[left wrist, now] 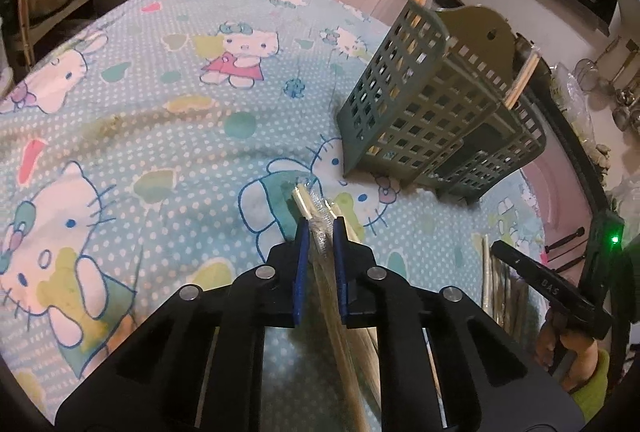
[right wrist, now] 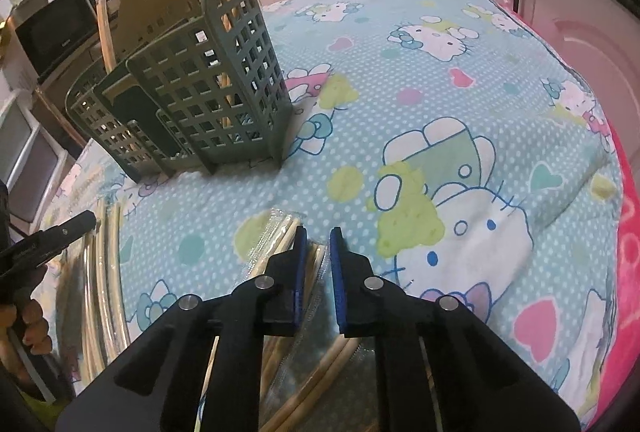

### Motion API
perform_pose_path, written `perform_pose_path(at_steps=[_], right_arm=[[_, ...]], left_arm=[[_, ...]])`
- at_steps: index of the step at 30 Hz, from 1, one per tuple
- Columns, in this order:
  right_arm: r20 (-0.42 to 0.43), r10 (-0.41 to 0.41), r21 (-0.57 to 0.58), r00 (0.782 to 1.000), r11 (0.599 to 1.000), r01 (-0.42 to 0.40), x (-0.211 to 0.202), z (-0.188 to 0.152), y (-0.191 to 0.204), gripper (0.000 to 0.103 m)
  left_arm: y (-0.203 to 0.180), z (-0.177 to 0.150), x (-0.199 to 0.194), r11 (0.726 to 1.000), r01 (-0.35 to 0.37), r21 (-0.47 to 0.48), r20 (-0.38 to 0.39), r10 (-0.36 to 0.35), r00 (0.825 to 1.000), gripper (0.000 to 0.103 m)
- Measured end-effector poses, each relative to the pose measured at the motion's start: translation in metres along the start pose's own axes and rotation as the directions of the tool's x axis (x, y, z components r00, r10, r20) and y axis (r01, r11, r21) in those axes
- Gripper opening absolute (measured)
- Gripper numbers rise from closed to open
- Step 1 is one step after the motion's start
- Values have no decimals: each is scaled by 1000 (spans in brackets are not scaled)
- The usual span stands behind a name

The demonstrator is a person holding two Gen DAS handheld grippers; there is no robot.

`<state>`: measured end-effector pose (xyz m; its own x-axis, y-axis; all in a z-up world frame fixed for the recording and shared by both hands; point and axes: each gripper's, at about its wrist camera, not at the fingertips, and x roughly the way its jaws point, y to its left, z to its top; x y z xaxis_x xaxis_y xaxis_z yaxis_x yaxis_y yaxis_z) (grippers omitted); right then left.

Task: Organize utensils
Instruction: 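Close the left tool on another chopstick while the right tool grasps one too, then lift both held chopsticks upright and carry them above the green caddy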

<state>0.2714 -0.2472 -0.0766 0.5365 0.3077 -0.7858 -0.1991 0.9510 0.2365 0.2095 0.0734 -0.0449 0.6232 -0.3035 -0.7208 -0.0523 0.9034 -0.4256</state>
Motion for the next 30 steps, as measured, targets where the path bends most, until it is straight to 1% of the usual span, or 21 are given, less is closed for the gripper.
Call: perform_pose_path(at_steps=[4, 7, 12, 23, 30], right_arm=[[10, 14, 11, 1000, 1000, -14, -5, -3, -2, 10], [33, 33, 9, 999, 999, -34, -13, -3, -2, 8], [73, 58, -9, 996, 998, -58, -32, 0, 1, 7], [174, 130, -38, 976, 991, -125, -80, 4, 11, 6], [236, 155, -66, 959, 987, -143, -110, 3, 21, 5]], left_arm=[[0, 1, -9, 1000, 13, 2, 16, -13, 1000, 5], [-2, 2, -15, 1000, 21, 3, 27, -21, 999, 4], [-11, 4, -25, 999, 40, 17, 53, -41, 998, 3], [-42, 11, -58, 994, 84, 75, 123, -92, 988, 2], [-61, 16, -75, 987, 108, 120, 151, -125, 981, 1]])
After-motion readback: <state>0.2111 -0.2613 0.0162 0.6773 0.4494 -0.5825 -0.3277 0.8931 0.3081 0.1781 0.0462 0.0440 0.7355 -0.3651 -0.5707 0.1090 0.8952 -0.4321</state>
